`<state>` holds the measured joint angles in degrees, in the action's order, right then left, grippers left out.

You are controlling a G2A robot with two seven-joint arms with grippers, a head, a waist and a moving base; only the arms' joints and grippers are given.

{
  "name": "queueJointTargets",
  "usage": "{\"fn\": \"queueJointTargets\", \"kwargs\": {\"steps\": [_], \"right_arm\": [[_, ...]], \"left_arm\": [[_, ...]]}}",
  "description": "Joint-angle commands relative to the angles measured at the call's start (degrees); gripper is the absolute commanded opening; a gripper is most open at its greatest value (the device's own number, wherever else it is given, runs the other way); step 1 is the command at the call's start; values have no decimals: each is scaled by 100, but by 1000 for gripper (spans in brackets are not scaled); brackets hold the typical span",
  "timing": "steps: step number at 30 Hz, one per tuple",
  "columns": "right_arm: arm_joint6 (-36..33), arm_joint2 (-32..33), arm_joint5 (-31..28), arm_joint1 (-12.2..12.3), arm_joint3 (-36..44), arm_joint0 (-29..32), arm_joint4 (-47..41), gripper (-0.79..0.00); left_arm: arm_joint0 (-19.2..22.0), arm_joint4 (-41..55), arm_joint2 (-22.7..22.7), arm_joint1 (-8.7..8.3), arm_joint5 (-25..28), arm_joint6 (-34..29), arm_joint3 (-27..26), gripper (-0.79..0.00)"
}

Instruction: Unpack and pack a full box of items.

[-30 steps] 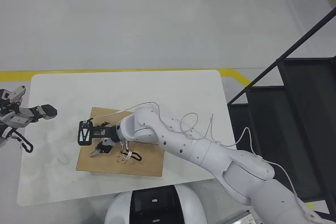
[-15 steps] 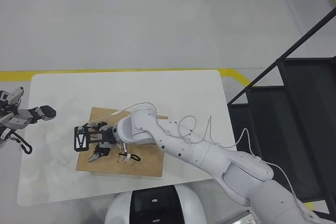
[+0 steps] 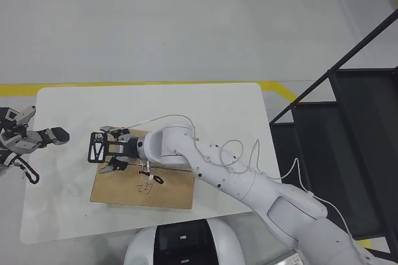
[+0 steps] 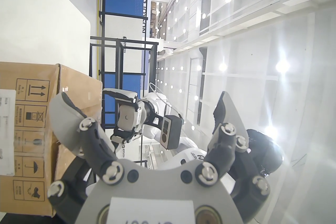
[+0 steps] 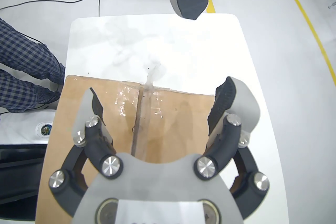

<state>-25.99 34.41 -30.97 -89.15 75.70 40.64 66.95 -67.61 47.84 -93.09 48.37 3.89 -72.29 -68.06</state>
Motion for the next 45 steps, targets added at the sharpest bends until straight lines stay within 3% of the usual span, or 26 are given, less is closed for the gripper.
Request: {"fn": "queueJointTargets", "kwargs": {"steps": [1, 5, 6, 8, 11, 14, 15, 20, 23, 35, 45], "right_arm": [[-208, 156, -154, 63, 126, 132, -186, 0], [-618, 364, -297, 154, 366, 320, -402, 0], [-726, 383, -303, 161, 350, 345, -474, -74], [-909, 396, -235, 152, 282, 341, -618, -311], [-995, 383, -102, 113, 131, 285, -785, -419], [-992, 350, -27, 74, 20, 225, -860, -625], [-995, 338, -5, 64, -7, 211, -864, -643], [-1133, 234, 30, 17, -117, 173, -888, -668], [-1165, 191, 46, -9, -165, 150, -907, -785], [-1317, 303, -409, 2, 229, 107, -1248, -785], [-1251, -144, -478, -230, -562, -240, -1434, -785]], "left_arm": [[97, 2, 68, 16, -24, 61, 120, 0], [227, -5, 155, 37, 1, 3, 274, 0], [245, -6, 168, 41, 11, -8, 299, 0], [272, -10, 187, 48, 28, -24, 335, 0], [293, -20, 195, 54, 44, -22, 369, 0], [303, -47, 183, 53, 49, -22, 387, 0], [305, -57, 174, 52, 46, -24, 389, 0], [303, -78, 147, 50, 32, -24, 365, 0], [296, -80, 141, 53, 39, -16, 349, 0], [285, -42, 97, 64, 22, 8, 349, 0], [269, -33, 24, 60, -2, -4, 380, 0]]}}
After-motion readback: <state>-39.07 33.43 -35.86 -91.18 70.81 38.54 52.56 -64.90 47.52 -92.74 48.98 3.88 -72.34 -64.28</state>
